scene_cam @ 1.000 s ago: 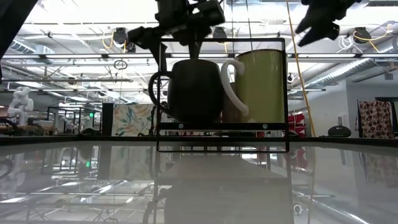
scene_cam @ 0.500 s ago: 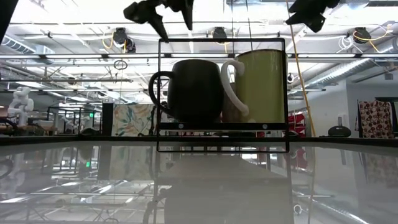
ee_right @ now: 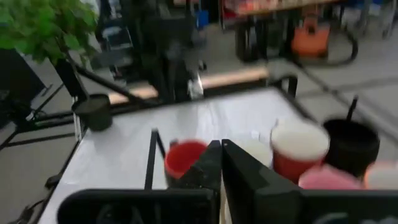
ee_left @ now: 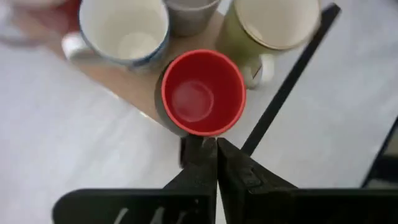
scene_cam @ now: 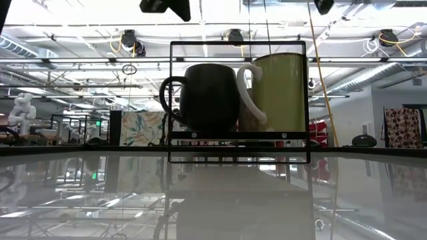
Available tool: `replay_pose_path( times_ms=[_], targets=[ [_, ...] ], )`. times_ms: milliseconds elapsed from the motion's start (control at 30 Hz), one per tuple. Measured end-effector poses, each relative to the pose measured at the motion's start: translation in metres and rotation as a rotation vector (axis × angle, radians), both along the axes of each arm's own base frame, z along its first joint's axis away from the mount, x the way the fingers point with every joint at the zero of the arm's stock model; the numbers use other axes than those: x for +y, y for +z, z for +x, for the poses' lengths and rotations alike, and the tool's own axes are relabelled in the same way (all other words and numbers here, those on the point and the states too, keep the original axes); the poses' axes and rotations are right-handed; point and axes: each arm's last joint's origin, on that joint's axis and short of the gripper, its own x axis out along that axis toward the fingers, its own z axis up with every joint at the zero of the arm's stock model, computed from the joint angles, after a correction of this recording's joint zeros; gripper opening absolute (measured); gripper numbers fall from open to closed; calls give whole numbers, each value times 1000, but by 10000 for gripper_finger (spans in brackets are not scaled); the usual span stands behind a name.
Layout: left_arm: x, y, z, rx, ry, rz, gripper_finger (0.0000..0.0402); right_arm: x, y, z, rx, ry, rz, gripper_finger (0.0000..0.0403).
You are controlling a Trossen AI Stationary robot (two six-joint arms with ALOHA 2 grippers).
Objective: Place coffee mugs
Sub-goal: Return to Home Position
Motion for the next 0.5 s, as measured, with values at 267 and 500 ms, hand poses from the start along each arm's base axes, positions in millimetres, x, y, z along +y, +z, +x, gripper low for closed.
replay_pose_path(
  times_ms=[267, 500],
  targets=[
    [-19, 8, -3, -14, -267, 335, 3, 0, 2, 1, -11, 22, -94, 1],
    [-44, 9, -6, -15, -356, 491, 2, 2, 6, 1, -55, 89, -145, 0]
  ],
)
